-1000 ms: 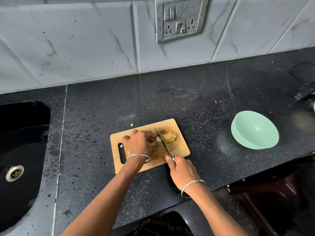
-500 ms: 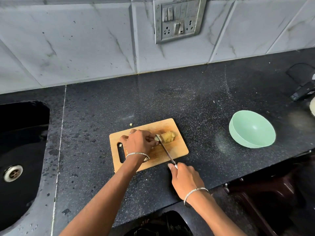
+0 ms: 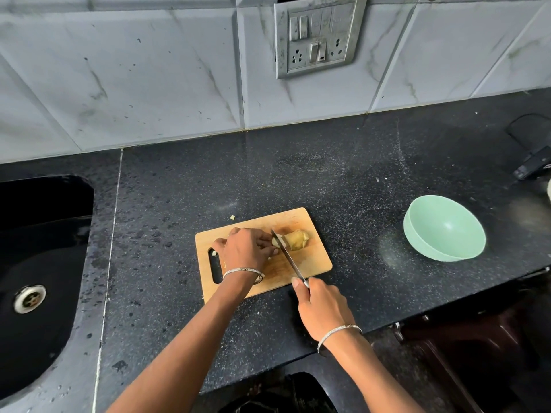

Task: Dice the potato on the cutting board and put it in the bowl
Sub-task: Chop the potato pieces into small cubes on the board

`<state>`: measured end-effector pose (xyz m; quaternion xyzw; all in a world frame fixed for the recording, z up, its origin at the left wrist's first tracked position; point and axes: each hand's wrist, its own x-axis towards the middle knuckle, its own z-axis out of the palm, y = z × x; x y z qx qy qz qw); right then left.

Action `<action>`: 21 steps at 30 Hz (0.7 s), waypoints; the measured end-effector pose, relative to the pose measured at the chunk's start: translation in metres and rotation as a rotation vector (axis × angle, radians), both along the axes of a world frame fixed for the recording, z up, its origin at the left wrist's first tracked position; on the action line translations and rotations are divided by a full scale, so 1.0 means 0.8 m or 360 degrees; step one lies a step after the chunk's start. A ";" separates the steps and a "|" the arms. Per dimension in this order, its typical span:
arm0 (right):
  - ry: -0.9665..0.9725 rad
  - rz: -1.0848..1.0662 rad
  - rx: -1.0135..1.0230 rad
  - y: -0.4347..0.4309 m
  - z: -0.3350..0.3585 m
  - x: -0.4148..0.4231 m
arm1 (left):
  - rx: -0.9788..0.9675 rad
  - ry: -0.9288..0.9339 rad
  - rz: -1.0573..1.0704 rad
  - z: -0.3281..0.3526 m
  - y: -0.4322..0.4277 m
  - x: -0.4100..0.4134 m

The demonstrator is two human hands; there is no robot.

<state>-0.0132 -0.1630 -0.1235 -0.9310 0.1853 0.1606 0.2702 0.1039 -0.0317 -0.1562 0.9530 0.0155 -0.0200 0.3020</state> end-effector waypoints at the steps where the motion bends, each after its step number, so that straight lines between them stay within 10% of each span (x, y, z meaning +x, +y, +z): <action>1: -0.0003 0.0006 0.0008 0.000 0.000 0.000 | -0.0006 0.0002 0.0008 0.000 -0.001 0.001; 21: -0.0050 0.0066 -0.0064 -0.005 0.003 0.003 | -0.0056 0.0100 0.0098 -0.002 -0.002 0.003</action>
